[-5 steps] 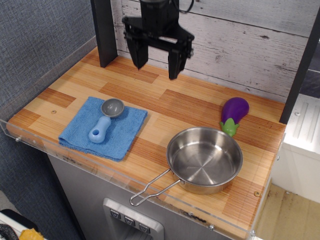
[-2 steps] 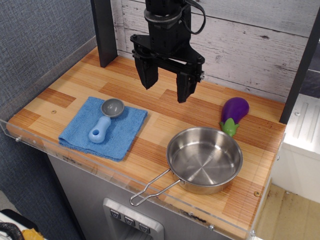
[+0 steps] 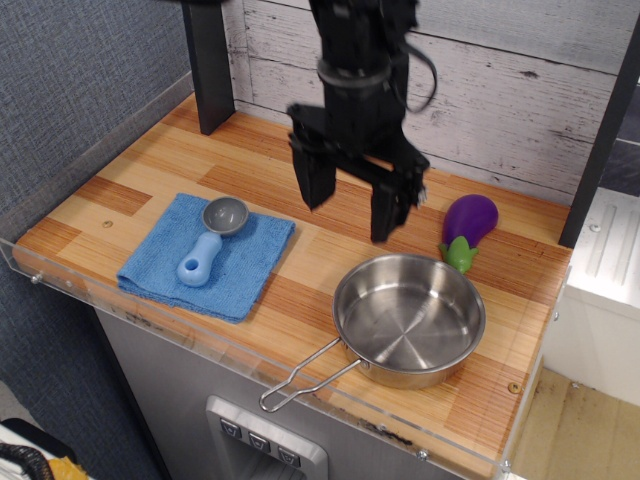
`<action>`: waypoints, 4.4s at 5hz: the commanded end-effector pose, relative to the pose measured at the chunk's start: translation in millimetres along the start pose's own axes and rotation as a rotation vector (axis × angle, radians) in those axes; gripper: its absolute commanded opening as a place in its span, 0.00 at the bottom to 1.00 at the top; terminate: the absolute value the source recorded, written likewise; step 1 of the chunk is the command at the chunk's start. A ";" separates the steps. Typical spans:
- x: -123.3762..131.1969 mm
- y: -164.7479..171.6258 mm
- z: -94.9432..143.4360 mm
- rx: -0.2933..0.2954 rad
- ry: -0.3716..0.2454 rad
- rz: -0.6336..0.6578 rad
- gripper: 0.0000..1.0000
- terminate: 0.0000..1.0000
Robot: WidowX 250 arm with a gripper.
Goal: Slide the silver pan into the corner behind the blue rag.
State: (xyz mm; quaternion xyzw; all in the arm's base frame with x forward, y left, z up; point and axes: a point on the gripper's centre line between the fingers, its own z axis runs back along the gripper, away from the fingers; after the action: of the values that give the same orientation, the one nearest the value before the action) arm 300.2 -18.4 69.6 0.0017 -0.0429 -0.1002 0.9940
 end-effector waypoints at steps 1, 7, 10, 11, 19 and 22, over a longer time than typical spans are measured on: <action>-2.4 -5.3 -19.8 -0.007 0.028 -0.036 1.00 0.00; -2.7 -21.4 -44.4 -0.009 0.079 -0.099 0.00 0.00; 5.6 -16.3 -5.6 -0.045 -0.021 -0.086 0.00 0.00; 10.0 15.2 32.6 -0.059 -0.116 0.015 0.00 0.00; 3.8 218.4 -17.5 -0.012 0.045 0.452 0.00 0.00; 6.0 218.0 -12.2 -0.006 0.061 0.402 1.00 0.00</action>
State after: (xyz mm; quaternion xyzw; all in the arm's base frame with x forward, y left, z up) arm 355.6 189.0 32.6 -0.0200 0.0199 0.1015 0.9944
